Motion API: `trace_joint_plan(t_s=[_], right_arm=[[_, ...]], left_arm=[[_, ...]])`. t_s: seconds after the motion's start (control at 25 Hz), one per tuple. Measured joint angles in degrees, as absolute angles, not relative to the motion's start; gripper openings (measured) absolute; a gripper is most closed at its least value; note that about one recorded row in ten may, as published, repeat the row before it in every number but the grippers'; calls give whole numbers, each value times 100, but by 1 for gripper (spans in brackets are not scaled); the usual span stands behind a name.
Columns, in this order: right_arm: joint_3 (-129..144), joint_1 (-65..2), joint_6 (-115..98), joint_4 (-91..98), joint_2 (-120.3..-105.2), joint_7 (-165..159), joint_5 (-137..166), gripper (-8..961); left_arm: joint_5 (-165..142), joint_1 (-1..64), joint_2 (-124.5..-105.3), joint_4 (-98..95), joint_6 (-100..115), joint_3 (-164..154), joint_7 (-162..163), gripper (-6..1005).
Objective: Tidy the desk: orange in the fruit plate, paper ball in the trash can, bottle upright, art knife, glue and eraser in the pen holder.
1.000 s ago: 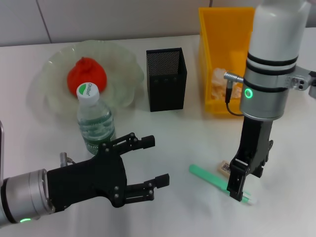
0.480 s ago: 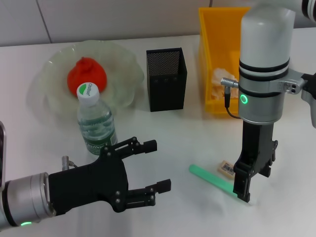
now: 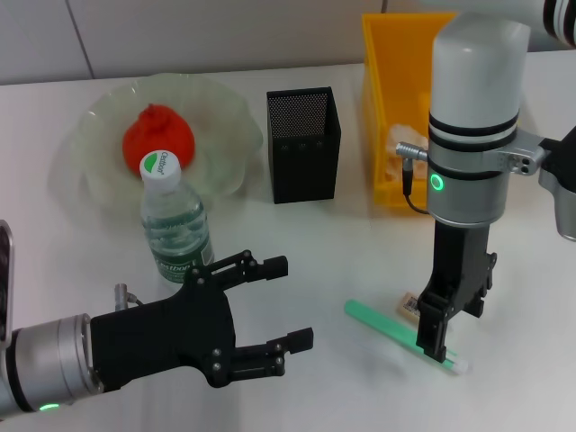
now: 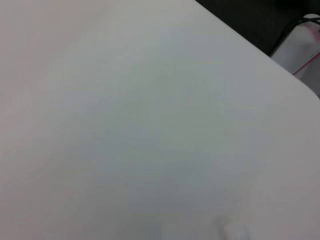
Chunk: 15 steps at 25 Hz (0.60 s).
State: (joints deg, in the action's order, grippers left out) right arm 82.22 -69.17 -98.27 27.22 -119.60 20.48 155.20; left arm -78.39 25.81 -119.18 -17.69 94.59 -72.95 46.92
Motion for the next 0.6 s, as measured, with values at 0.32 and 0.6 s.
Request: trace_joint_plan(t_s=[0.32,0.6], right_arm=[[8183,-7117,-9603,2371,-11977,2002,15462,833],[8231,-7128,-9601,2364,-11993,1947,15428,831]], left_arm=[[-7839,2584,-11918,-1756,9433,-7296,4648,817],[-7868,2579,-11918,-1764,9420,-7295,4605,816]])
